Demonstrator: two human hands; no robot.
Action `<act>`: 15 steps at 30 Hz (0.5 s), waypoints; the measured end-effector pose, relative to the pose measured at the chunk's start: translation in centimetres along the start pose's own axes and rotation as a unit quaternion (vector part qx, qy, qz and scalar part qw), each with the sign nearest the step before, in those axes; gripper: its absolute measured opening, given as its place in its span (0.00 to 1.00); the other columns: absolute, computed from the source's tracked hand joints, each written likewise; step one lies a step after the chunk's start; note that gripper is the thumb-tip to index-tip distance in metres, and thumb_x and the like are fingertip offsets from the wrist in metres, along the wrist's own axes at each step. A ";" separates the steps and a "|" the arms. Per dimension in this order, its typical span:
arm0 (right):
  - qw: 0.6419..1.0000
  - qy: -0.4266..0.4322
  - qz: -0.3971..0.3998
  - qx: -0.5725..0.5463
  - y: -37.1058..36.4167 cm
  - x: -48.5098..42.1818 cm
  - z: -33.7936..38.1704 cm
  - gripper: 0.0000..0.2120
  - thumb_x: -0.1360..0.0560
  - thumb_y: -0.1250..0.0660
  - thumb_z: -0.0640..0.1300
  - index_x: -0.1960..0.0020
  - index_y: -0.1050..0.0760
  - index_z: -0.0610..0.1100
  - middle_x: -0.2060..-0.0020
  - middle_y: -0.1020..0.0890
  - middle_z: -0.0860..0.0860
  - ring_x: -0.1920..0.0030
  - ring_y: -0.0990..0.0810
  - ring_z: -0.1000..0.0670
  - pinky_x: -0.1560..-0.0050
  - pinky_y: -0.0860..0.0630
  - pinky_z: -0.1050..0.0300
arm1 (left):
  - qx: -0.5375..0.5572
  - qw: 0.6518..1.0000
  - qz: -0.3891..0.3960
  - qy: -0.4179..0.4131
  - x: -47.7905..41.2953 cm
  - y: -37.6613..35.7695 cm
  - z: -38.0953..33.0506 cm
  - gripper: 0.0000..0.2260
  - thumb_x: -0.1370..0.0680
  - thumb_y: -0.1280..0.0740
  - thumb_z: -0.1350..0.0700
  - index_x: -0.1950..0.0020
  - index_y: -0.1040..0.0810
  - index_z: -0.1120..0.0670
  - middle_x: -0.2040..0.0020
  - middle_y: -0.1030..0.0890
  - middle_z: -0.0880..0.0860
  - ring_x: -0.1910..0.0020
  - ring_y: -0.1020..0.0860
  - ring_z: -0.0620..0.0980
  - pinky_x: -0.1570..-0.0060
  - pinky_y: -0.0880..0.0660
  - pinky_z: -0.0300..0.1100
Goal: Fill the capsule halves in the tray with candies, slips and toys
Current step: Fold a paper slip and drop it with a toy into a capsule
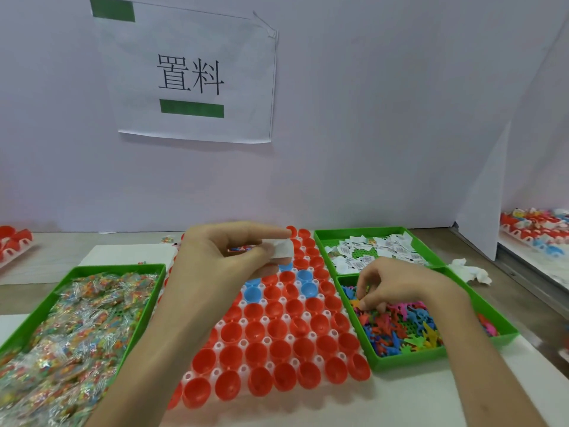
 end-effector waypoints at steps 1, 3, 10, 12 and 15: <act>1.000 -0.001 -0.009 0.000 -0.3 -0.4 0.2 0.05 0.27 0.24 0.42 0.54 0.19 0.46 0.63 0.13 0.51 0.63 0.15 0.56 0.51 0.19 0.53 | -0.005 1.000 -0.001 -0.004 0.0 0.0 -0.1 0.19 0.23 0.32 0.70 0.56 0.12 0.46 0.59 0.12 0.51 0.60 0.13 0.49 0.62 0.19 0.34; 1.000 0.001 -0.025 -0.006 -0.7 -1.0 0.2 0.06 0.28 0.24 0.40 0.56 0.20 0.44 0.64 0.14 0.50 0.64 0.15 0.55 0.52 0.19 0.54 | -0.014 1.000 -0.002 -0.009 0.0 0.0 -0.1 0.20 0.23 0.33 0.71 0.57 0.12 0.46 0.59 0.13 0.51 0.61 0.13 0.49 0.63 0.19 0.35; 0.995 0.008 -0.094 -0.018 0.3 -0.9 -1.1 0.07 0.23 0.29 0.40 0.53 0.18 0.52 0.63 0.15 0.54 0.63 0.17 0.59 0.61 0.26 0.65 | -0.022 1.000 -0.002 0.010 -0.1 0.3 0.0 0.16 0.24 0.30 0.70 0.60 0.17 0.49 0.59 0.13 0.51 0.62 0.13 0.52 0.63 0.17 0.39; 0.996 0.012 -0.080 -0.020 0.2 -0.9 -1.2 0.11 0.25 0.27 0.38 0.52 0.17 0.55 0.62 0.15 0.55 0.60 0.16 0.58 0.59 0.24 0.64 | -0.029 1.000 0.002 0.010 -0.2 0.3 0.1 0.15 0.24 0.31 0.70 0.63 0.18 0.52 0.59 0.13 0.53 0.61 0.13 0.53 0.63 0.17 0.39; 0.997 0.013 -0.064 -0.027 -0.6 -1.3 -1.2 0.12 0.28 0.24 0.36 0.55 0.17 0.54 0.68 0.15 0.56 0.65 0.17 0.59 0.62 0.24 0.65 | -0.039 0.999 0.006 0.004 -0.2 0.2 0.1 0.14 0.24 0.30 0.70 0.63 0.16 0.53 0.60 0.13 0.51 0.61 0.13 0.49 0.63 0.18 0.36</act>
Point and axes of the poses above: each hand's wrist, its own x-axis away from the middle knuckle, its own y-axis out of the back of the hand, z = x × y, the point moved 1 cm from there along -x, towards the middle knuckle
